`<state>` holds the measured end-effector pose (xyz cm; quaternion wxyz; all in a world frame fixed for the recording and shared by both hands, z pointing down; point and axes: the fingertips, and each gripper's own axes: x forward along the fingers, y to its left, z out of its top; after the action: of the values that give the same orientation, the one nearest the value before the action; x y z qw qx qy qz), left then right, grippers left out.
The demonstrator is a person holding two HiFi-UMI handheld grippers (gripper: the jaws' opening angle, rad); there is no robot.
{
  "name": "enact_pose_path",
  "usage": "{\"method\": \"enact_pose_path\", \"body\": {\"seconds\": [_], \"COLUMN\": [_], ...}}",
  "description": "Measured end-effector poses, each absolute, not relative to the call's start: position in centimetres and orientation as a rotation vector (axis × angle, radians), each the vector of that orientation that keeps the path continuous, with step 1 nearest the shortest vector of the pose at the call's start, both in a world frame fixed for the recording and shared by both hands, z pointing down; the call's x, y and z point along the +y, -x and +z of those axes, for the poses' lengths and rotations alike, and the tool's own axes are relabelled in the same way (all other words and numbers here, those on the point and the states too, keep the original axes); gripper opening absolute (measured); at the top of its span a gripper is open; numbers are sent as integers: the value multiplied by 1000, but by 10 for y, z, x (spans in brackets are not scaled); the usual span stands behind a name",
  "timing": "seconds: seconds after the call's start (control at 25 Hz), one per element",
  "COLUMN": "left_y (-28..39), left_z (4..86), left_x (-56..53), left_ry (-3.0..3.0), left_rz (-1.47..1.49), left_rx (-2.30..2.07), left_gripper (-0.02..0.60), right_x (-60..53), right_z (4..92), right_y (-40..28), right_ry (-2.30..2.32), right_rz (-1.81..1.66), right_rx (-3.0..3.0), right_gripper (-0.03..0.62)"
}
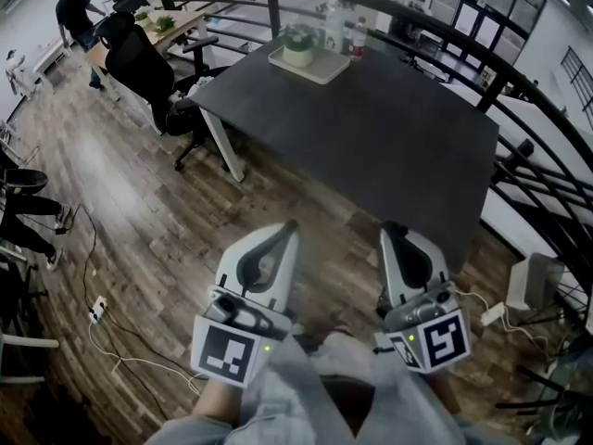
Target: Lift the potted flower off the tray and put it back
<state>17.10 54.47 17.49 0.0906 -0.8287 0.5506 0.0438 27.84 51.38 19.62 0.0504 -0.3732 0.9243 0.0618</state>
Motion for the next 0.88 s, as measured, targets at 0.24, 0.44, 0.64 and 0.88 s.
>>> {"method": "enact_pose_path", "body": {"seconds": [0.24,0.44,0.64,0.88], "left_y": [-145,-122,-105,-90], "left_z": [178,179,185,190], "left_x": [554,569,582,595], "left_ry": [2435,2409,2401,2392], "left_rz": [120,115,99,95], "left_rx": [1670,1690,1700,1731], "left_gripper": [-2,-2,-2,-2], "right_x": [516,527,536,547], "right_z": [195,196,200,204], "right_y": [-269,-254,-238,-224], "right_ry": [1157,1160,1153,1135], "right_rz": [201,205,207,199], "right_rx": [2796,2784,2775,2797], "right_gripper": [-2,0,0,0]}}
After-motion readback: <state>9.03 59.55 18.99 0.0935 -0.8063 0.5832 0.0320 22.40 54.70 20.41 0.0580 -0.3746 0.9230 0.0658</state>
